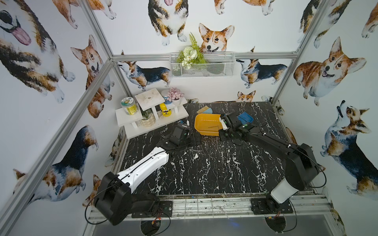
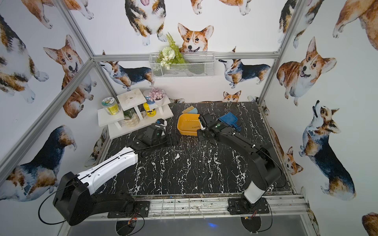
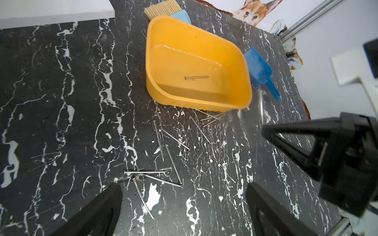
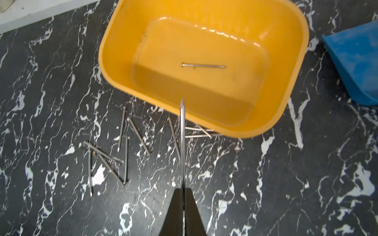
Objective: Put the nails on the desktop into the storage box
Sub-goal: Place the nail in the storage box.
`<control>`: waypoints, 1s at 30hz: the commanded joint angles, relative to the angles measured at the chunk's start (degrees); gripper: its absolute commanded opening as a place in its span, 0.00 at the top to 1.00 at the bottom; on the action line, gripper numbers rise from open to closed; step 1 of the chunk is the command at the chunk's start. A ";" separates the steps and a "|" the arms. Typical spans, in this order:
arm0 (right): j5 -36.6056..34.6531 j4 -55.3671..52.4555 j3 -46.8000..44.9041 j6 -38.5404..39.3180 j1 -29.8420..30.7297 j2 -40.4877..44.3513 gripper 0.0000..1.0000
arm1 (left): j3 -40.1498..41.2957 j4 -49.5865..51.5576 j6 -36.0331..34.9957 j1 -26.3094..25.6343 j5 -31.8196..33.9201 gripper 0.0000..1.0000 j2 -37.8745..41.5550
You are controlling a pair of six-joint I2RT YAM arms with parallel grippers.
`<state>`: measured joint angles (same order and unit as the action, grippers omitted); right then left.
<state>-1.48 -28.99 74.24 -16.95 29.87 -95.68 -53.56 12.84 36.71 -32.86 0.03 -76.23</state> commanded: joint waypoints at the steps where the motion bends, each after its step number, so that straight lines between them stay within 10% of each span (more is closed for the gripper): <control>1: 2.25 -0.59 4.96 2.82 -1.40 -4.64 1.00 | -1.34 -1.67 -1.29 -1.00 0.95 0.00 -1.30; 18: 3.08 -3.44 26.49 4.38 -5.87 -26.00 0.99 | 3.87 -1.44 0.22 -1.85 3.66 0.00 3.18; 30: 2.88 -6.15 32.51 4.47 -5.87 -27.12 0.70 | 5.97 0.62 2.74 -1.86 4.63 0.00 5.02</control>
<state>1.45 -33.58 106.37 -13.02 23.99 -123.85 -47.70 12.36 38.54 -34.70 4.10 -71.59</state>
